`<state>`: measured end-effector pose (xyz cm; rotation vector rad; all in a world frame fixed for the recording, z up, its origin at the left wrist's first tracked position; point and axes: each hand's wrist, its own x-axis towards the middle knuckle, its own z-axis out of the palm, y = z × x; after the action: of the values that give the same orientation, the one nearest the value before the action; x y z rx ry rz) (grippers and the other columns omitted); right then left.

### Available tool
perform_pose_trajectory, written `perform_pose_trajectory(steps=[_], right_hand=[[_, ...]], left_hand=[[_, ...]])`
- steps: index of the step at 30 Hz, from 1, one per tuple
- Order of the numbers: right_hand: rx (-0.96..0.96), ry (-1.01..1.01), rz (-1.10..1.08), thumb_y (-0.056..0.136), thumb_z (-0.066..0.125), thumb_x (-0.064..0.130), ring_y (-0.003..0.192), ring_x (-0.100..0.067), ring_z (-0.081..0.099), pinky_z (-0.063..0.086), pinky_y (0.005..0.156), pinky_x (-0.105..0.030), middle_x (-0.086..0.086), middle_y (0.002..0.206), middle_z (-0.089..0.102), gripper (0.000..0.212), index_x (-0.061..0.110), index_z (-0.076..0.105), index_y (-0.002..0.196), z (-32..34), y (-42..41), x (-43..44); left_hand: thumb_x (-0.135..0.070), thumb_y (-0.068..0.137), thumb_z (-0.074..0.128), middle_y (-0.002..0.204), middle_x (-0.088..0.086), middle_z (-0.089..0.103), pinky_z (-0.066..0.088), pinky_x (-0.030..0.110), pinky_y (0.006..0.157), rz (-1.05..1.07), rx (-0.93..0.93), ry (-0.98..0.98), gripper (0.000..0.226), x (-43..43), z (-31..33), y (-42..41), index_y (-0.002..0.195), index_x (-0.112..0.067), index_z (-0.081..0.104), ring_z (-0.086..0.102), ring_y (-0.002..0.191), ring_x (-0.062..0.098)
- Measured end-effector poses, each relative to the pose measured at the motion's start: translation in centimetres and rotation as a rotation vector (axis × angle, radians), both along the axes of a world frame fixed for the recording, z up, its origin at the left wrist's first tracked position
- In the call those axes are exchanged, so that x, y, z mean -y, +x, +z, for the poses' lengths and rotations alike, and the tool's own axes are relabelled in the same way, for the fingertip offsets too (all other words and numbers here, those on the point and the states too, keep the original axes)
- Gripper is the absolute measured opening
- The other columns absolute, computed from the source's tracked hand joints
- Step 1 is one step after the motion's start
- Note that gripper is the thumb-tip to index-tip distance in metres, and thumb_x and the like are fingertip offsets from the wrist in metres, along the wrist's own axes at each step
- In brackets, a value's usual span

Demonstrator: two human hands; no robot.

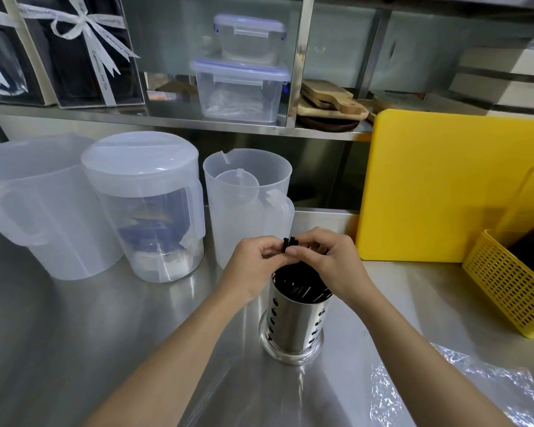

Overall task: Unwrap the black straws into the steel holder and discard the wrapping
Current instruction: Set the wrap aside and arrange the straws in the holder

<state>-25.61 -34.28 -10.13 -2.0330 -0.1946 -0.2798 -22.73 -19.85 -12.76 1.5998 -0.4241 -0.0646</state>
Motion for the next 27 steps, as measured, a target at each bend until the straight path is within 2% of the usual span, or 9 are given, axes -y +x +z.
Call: perform_pose_trajectory(steps=[4, 6, 10, 14, 22, 27], right_hand=[[-0.046, 0.108, 0.022, 0.080, 0.067, 0.013, 0.069, -0.005, 0.062, 0.048, 0.063, -0.013, 0.002, 0.074, 0.068, 0.005, 0.016, 0.071, 0.080, 0.05, 0.13, 0.10], [-0.057, 0.131, 0.021, 0.081, 0.067, 0.013, 0.066, 0.000, 0.062, 0.047, 0.062, -0.010, 0.006, 0.070, 0.068, 0.004, 0.014, 0.071, 0.080, 0.07, 0.18, 0.23], [-0.066, 0.125, 0.020, 0.079, 0.069, 0.015, 0.064, -0.003, 0.060, 0.047, 0.061, -0.012, -0.002, 0.071, 0.068, 0.005, 0.011, 0.071, 0.081, 0.00, 0.33, 0.24], [-0.057, 0.115, 0.036, 0.079, 0.069, 0.012, 0.059, -0.001, 0.057, 0.044, 0.059, -0.008, -0.005, 0.066, 0.065, 0.007, 0.005, 0.068, 0.081, 0.21, 0.31, -0.03], [-0.049, 0.113, 0.014, 0.078, 0.069, 0.013, 0.057, 0.002, 0.056, 0.041, 0.055, -0.006, 0.003, 0.063, 0.062, 0.003, 0.012, 0.067, 0.076, 0.15, 0.34, -0.01], [-0.012, 0.064, 0.020, 0.082, 0.066, 0.014, 0.072, 0.001, 0.057, 0.043, 0.065, -0.007, 0.004, 0.077, 0.065, 0.012, 0.025, 0.068, 0.077, 0.05, 0.35, 0.34]], left_hand=[[-0.004, 0.078, 0.067, 0.065, -0.011, 0.073, 0.050, 0.012, 0.069, -0.006, -0.010, -0.027, 0.023, 0.02, -0.06, 0.10, 0.074, -0.026, 0.070, 0.068, 0.069, 0.002], [-0.002, 0.079, 0.065, 0.064, -0.011, 0.073, 0.050, 0.012, 0.069, -0.012, -0.013, -0.025, 0.025, -0.09, -0.14, 0.25, 0.075, -0.027, 0.070, 0.068, 0.067, 0.002], [-0.005, 0.080, 0.065, 0.065, -0.010, 0.073, 0.050, 0.013, 0.070, -0.026, -0.014, -0.020, 0.022, -0.09, -0.14, 0.24, 0.076, -0.026, 0.070, 0.068, 0.069, 0.004], [-0.011, 0.084, 0.063, 0.061, -0.010, 0.071, 0.049, 0.014, 0.069, -0.051, -0.009, 0.006, 0.017, -0.05, 0.02, 0.14, 0.075, -0.025, 0.066, 0.066, 0.067, 0.003], [-0.013, 0.084, 0.062, 0.061, -0.008, 0.070, 0.050, 0.024, 0.074, -0.035, -0.005, 0.053, 0.012, 0.11, -0.09, 0.04, 0.075, -0.021, 0.060, 0.065, 0.067, 0.009], [-0.009, 0.086, 0.059, 0.065, -0.012, 0.071, 0.050, 0.021, 0.074, -0.028, -0.011, 0.038, 0.019, 0.14, -0.06, -0.06, 0.079, -0.026, 0.064, 0.066, 0.070, 0.006]])
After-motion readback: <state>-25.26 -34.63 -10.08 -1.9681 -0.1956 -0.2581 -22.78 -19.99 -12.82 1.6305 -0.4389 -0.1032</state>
